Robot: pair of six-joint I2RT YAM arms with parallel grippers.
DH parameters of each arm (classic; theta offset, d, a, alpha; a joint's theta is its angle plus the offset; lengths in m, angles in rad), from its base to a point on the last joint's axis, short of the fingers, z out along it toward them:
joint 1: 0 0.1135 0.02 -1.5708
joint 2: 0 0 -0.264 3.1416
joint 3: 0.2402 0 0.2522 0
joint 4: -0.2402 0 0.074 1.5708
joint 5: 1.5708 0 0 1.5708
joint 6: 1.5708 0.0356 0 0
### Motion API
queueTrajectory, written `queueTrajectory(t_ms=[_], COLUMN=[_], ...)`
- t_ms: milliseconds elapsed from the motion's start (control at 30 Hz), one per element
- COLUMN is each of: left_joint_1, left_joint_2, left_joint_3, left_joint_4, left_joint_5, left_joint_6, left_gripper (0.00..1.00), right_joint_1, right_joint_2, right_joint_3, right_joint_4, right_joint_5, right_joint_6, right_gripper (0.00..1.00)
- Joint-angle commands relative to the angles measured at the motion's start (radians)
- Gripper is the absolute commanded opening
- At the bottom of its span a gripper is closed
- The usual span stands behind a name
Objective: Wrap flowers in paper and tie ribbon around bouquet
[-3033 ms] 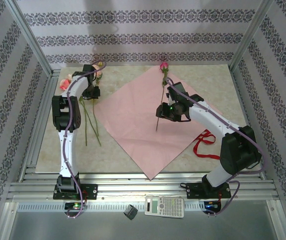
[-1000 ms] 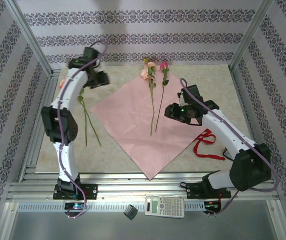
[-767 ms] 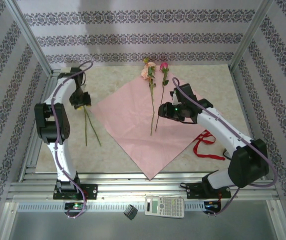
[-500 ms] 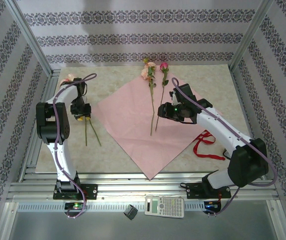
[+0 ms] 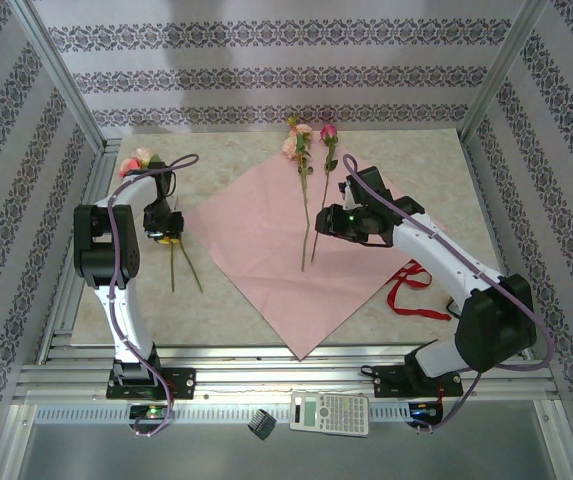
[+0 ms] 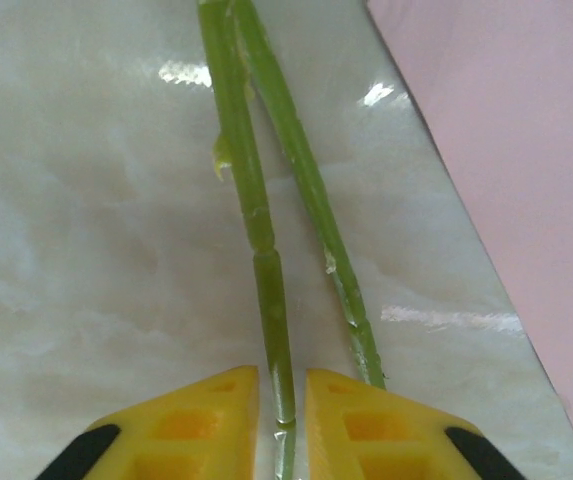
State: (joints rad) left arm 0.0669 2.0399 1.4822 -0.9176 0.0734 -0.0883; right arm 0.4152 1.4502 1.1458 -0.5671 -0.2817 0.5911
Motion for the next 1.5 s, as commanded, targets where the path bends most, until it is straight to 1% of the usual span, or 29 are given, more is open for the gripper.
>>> queueTrajectory(t_ms=[0,200,233,333,400,667,900,1000,1100,1167,1300,1367,1467], left_joint_1=[-0.007,-0.038,-0.040,-0.043,-0.044,-0.044,-0.051,-0.064,-0.078,-0.086,-0.112,-0.156,-0.247], left_joint_2=[0.008,-0.014,-0.012,0.005,0.015,0.005,-0.057,-0.096,-0.138,-0.165,-0.191,-0.196,-0.189], left_joint_3=[-0.010,-0.019,-0.018,-0.014,-0.016,-0.052,-0.050,-0.019,0.072,0.134,0.232,0.263,0.289], left_joint_4=[0.024,0.037,0.036,0.024,0.019,0.044,0.044,0.015,-0.050,-0.080,-0.079,-0.044,0.074], left_joint_5=[-0.014,-0.037,-0.040,-0.073,-0.095,-0.088,-0.094,-0.102,-0.100,-0.053,0.164,0.249,0.345], left_joint_6=[0.038,0.071,0.074,0.075,0.070,0.057,0.070,0.056,0.023,-0.007,-0.090,-0.126,-0.208], left_gripper=[0.18,0.18,0.18,0.24,0.24,0.12,0.04,0.01,0.00,0.00,0.00,0.00,0.00], right_joint_1=[0.005,0.007,0.007,0.007,0.008,0.010,0.010,0.012,0.012,0.008,-0.032,-0.071,-0.133], right_joint_2=[0.018,0.021,0.024,0.023,0.022,0.002,-0.001,-0.003,-0.012,-0.021,-0.057,-0.076,-0.095], right_joint_3=[0.031,0.033,0.034,0.037,0.037,0.026,0.023,0.026,0.020,0.014,-0.028,-0.056,-0.089], right_joint_4=[0.002,0.004,0.004,0.003,0.001,-0.008,-0.007,-0.007,-0.009,-0.011,0.003,0.010,0.014], right_joint_5=[-0.007,-0.009,-0.011,-0.011,-0.011,-0.005,-0.003,0.002,0.020,0.034,0.043,0.036,0.010], right_joint_6=[-0.004,0.000,0.000,-0.001,-0.001,-0.001,0.003,0.003,0.007,0.010,0.046,0.062,0.072], right_gripper=[0.47,0.48,0.48,0.48,0.48,0.48,0.47,0.48,0.48,0.48,0.48,0.48,0.48])
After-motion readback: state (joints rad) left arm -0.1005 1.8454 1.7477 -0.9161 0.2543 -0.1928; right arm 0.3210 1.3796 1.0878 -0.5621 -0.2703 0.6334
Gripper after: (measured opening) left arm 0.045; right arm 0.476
